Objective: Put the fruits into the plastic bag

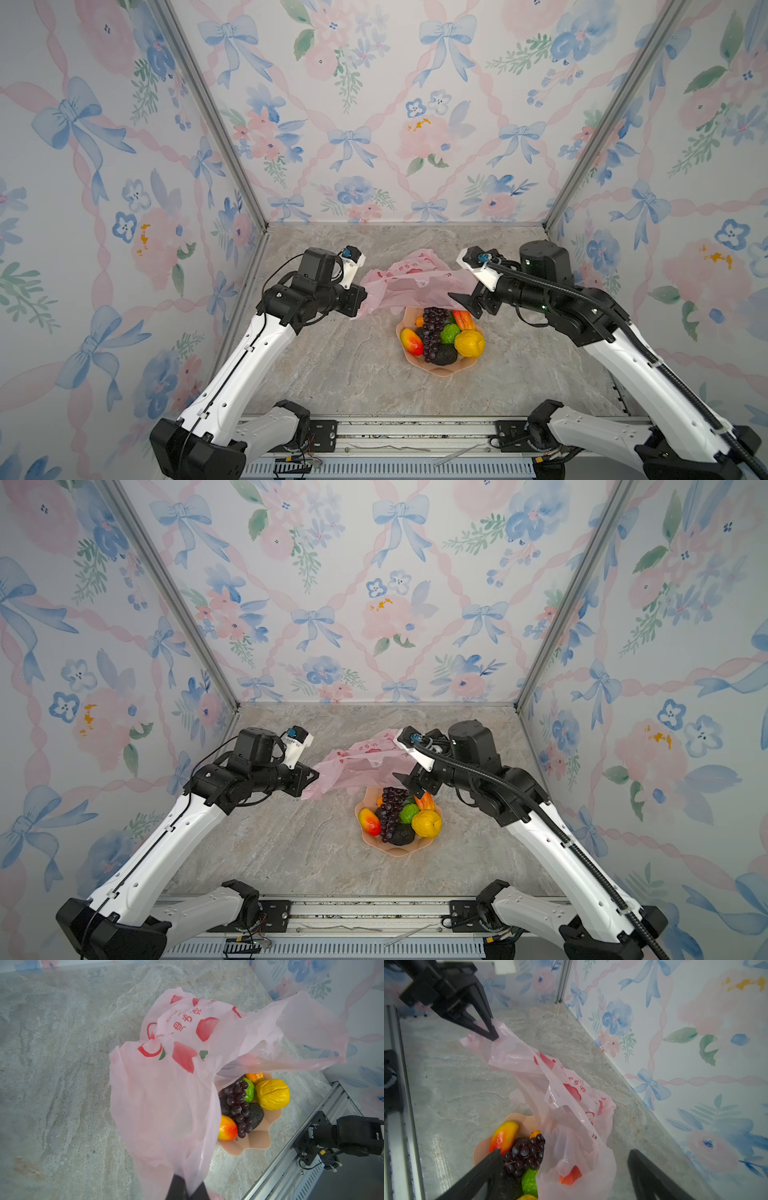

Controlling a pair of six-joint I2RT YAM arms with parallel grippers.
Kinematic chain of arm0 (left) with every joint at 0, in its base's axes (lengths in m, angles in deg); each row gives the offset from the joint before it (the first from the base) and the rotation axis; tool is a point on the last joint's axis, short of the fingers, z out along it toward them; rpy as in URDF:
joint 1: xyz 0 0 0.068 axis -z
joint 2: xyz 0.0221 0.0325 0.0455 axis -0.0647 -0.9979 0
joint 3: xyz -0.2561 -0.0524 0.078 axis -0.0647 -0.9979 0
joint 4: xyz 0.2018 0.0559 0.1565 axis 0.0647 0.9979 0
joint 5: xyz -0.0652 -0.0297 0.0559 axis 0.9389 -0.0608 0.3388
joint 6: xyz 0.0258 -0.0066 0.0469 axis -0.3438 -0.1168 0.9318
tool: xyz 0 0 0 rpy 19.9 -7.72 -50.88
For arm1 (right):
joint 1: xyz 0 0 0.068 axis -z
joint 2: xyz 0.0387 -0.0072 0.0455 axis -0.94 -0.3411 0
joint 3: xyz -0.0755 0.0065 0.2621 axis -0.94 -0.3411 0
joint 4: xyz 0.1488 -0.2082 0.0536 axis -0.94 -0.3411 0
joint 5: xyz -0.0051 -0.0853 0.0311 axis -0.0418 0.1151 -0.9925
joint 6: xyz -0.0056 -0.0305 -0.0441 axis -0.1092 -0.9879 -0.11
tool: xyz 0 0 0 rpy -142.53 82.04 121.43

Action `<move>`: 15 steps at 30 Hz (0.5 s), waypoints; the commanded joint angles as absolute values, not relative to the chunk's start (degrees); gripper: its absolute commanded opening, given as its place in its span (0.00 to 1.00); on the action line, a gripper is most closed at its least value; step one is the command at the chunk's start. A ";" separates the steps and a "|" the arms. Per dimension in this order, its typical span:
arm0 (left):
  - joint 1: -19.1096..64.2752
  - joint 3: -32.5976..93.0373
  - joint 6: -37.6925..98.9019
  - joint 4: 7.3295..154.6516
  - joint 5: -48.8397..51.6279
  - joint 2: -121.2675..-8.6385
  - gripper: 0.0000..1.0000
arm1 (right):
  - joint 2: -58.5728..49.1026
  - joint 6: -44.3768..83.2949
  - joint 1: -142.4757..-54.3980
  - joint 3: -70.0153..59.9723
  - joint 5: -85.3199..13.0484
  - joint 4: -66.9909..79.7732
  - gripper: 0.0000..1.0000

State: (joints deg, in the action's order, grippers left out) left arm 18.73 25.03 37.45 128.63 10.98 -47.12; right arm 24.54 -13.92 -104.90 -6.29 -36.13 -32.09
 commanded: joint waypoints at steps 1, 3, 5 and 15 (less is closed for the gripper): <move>19.19 25.29 33.33 128.12 13.87 -46.67 0.00 | 27.97 16.16 -104.42 -6.77 -32.51 -31.90 0.96; 19.52 24.93 32.18 127.47 14.54 -46.15 0.00 | 28.41 23.93 -104.45 -3.88 -30.86 -38.59 0.97; 19.77 24.46 31.34 126.72 15.26 -45.62 0.00 | 29.79 32.54 -104.48 -2.44 -25.77 -46.64 0.96; 20.65 23.78 30.94 125.90 15.62 -45.32 0.00 | 33.09 45.29 -104.51 -14.78 -21.42 -47.58 0.97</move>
